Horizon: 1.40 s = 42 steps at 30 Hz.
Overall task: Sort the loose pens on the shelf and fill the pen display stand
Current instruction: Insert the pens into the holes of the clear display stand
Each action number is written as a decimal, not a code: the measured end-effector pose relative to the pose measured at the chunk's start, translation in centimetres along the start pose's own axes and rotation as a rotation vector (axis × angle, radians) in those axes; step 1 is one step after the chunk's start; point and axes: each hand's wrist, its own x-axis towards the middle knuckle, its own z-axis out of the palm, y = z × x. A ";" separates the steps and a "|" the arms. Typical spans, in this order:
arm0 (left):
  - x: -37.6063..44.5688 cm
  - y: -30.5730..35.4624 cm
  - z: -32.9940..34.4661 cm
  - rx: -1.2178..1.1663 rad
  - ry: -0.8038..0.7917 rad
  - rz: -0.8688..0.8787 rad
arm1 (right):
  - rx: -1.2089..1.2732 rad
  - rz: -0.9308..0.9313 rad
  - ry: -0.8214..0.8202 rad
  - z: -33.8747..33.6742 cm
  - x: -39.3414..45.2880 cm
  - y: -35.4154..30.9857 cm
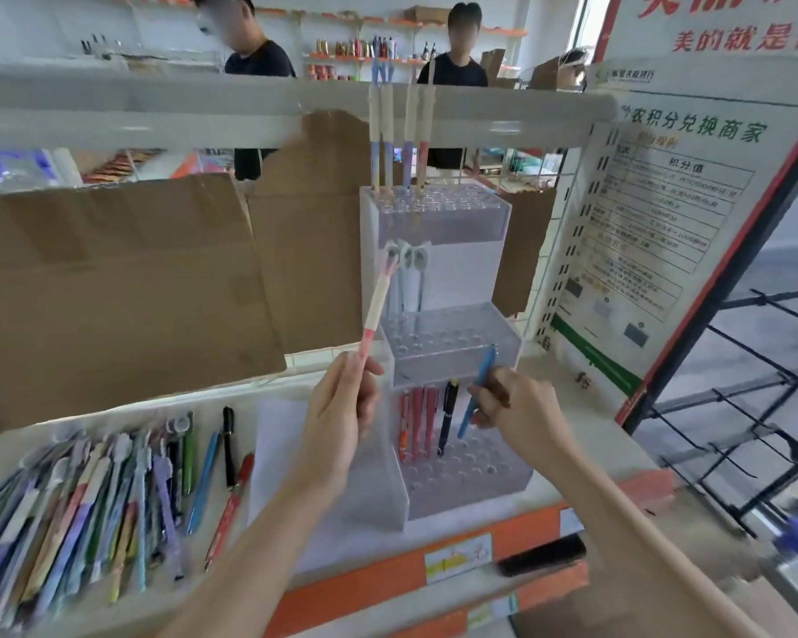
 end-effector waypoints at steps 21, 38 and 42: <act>-0.4 0.6 0.5 -0.042 -0.064 -0.045 | -0.188 -0.024 0.017 -0.3 -1.2 -1.3; 2.5 2.0 -0.1 0.665 -0.182 0.220 | 0.579 -0.236 0.101 -4.8 5.3 -10.9; 4.2 3.6 -1.0 0.844 -0.123 0.297 | 0.454 -0.302 0.229 -7.3 9.5 -12.9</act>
